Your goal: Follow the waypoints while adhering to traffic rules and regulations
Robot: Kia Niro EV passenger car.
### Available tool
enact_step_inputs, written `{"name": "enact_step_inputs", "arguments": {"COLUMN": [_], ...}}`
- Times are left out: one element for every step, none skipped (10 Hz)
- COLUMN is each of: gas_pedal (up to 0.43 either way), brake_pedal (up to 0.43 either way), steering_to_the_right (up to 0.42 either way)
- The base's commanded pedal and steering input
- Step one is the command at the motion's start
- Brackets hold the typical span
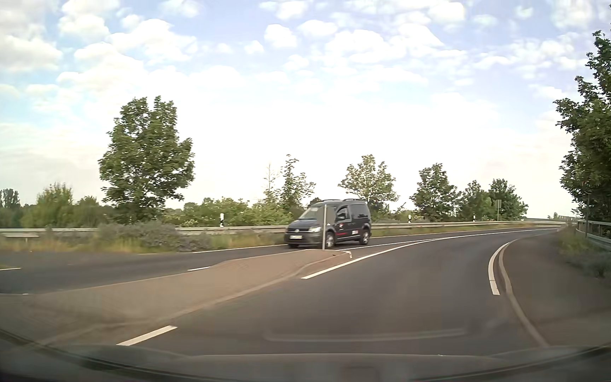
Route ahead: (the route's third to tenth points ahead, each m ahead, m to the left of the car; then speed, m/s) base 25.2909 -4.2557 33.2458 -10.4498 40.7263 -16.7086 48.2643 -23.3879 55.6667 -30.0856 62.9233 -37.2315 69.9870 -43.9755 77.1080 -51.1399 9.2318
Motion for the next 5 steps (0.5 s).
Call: {"name": "enact_step_inputs", "arguments": {"gas_pedal": [0.169, 0.169, 0.169, 0.177, 0.177], "brake_pedal": [0.030, 0.024, 0.024, 0.030, 0.024], "steering_to_the_right": [0.141, 0.138, 0.138, 0.138, 0.136]}}
